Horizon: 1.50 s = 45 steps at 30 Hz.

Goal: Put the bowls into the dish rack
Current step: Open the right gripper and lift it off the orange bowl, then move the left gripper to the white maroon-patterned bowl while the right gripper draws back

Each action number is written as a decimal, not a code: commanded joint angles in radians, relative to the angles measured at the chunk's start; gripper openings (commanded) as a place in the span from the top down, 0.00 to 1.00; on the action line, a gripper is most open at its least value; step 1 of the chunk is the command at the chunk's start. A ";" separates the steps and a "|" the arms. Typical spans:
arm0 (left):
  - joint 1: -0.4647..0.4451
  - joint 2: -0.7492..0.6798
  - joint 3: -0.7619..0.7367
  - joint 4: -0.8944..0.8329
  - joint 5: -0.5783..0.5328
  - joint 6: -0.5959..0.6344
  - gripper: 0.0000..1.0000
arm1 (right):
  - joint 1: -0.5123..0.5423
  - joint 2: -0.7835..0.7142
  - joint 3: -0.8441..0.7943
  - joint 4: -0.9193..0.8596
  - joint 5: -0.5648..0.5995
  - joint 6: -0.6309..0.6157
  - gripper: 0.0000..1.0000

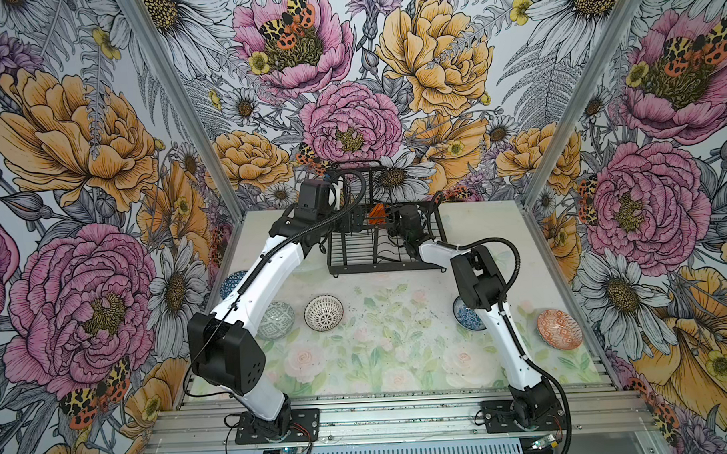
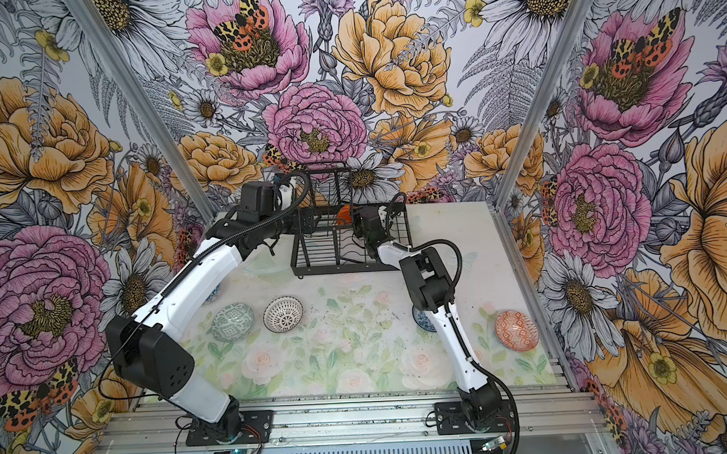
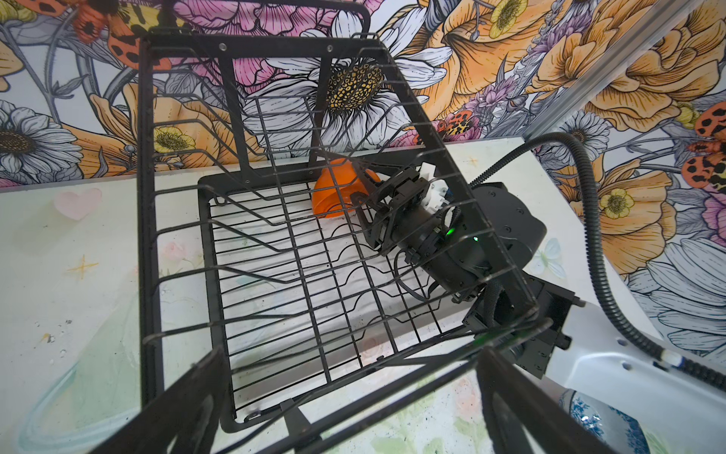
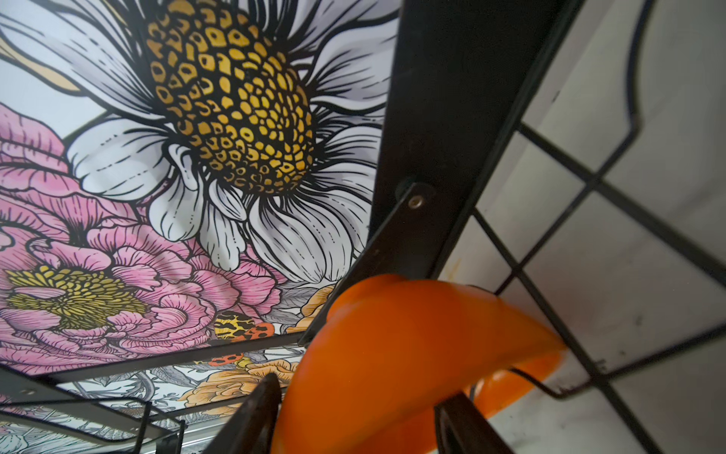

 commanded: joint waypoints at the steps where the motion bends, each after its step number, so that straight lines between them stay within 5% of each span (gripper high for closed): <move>1: -0.016 -0.030 0.013 0.017 -0.018 -0.011 0.01 | -0.009 -0.053 -0.018 -0.024 -0.008 -0.030 0.32; 26: -0.011 -0.069 -0.027 0.043 -0.015 -0.006 0.01 | -0.024 -0.170 -0.128 -0.016 -0.008 -0.082 0.01; 36: 0.029 -0.152 -0.096 0.068 -0.034 -0.075 0.01 | -0.045 -0.292 -0.262 -0.018 -0.040 -0.161 0.01; 45: 0.123 -0.270 -0.225 0.080 -0.070 -0.230 0.01 | -0.064 -0.472 -0.407 -0.093 -0.070 -0.352 0.01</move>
